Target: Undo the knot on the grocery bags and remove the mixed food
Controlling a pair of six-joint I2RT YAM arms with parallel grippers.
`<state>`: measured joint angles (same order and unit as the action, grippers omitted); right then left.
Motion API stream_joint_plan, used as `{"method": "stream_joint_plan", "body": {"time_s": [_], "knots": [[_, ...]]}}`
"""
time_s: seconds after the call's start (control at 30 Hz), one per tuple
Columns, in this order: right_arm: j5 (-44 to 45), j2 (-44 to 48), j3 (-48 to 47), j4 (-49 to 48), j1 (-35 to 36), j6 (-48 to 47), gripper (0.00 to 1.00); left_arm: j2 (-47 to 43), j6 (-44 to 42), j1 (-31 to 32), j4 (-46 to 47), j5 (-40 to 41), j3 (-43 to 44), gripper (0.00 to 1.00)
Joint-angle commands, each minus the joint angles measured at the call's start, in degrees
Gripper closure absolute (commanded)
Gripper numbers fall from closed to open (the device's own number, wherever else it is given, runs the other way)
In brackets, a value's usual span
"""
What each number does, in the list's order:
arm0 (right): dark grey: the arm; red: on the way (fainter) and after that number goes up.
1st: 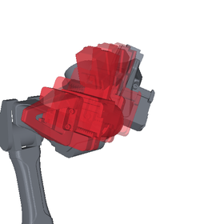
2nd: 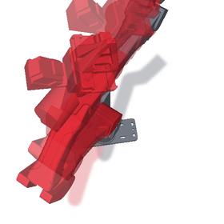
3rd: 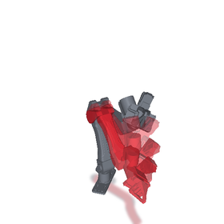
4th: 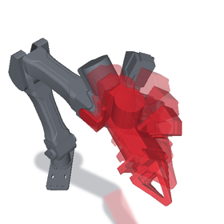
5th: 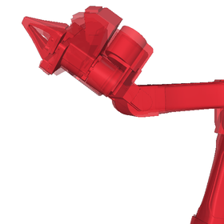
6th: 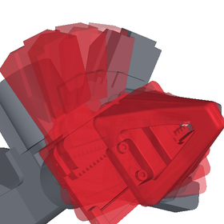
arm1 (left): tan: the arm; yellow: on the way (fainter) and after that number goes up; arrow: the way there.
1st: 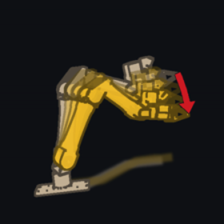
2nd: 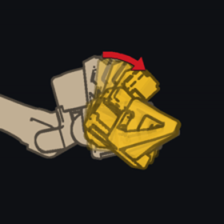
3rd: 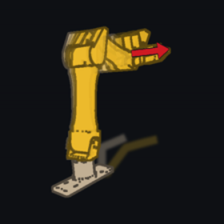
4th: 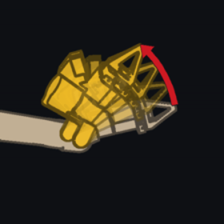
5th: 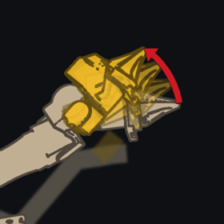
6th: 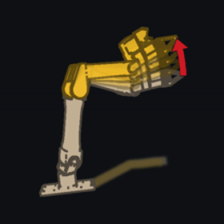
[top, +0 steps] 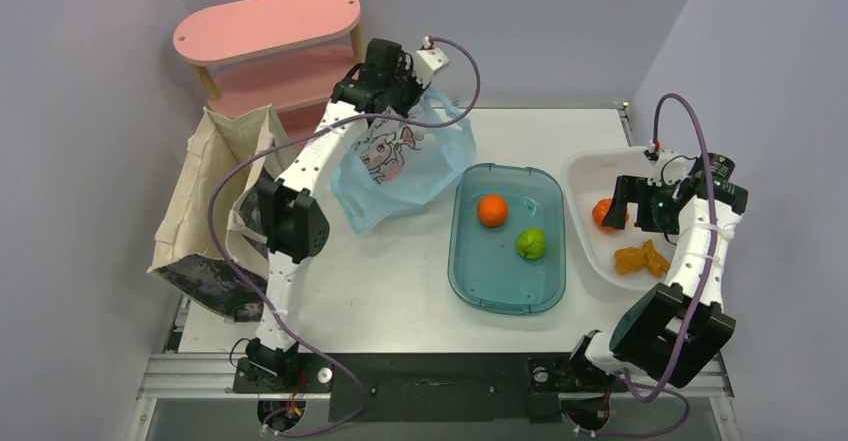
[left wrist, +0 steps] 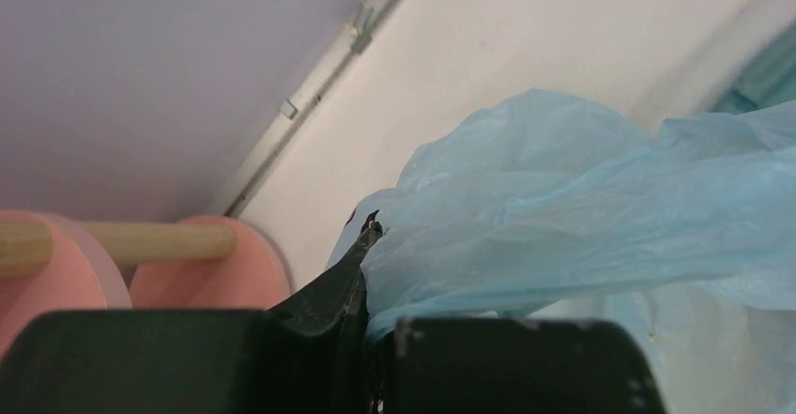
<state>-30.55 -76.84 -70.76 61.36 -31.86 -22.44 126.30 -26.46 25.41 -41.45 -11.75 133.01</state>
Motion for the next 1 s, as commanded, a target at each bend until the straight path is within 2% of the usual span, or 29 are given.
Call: {"method": "stream_joint_plan", "body": {"time_s": [0.0,0.07,0.13,0.17,0.23,0.37,0.5,0.77,0.97], "knots": [[-5.92,4.9,0.09,-0.98,0.0,1.88,0.08,8.32,6.73,-0.49,13.4,1.62,9.9,1.0],[-7.37,6.34,0.47,-0.95,0.5,1.95,0.08,10.06,7.94,-0.56,18.2,2.06,11.97,1.0],[-8.13,7.51,0.56,-1.05,1.62,1.66,0.08,10.41,8.86,-0.46,22.68,3.03,12.85,0.83],[-8.33,8.2,0.48,-1.1,2.06,1.25,0.07,10.3,9.34,-0.45,24.54,3.3,13.3,0.67],[-8.39,9.34,0.41,-1.6,3.61,1.02,0.07,9.16,9.17,-0.38,24.63,3.1,14.07,0.59],[-8.45,11.58,0.79,-3.79,7.79,1.93,0.07,3.14,7.59,-0.13,16.02,-0.72,14.49,0.55],[-8.39,13.01,0.73,-7.68,11.62,4.93,0.07,-6.62,8.23,-0.52,5.82,0.02,9.64,0.52],[-7.66,13.77,-1.06,-11.64,19.27,8.39,0.07,-33.15,12.5,-8.02,-10.28,-1.47,-10.2,0.48],[-5.2,13.23,-1.73,-14.29,26.56,10.22,0.07,-49.98,14.26,-20.57,-16.42,0.62,-28.83,0.46]]}}
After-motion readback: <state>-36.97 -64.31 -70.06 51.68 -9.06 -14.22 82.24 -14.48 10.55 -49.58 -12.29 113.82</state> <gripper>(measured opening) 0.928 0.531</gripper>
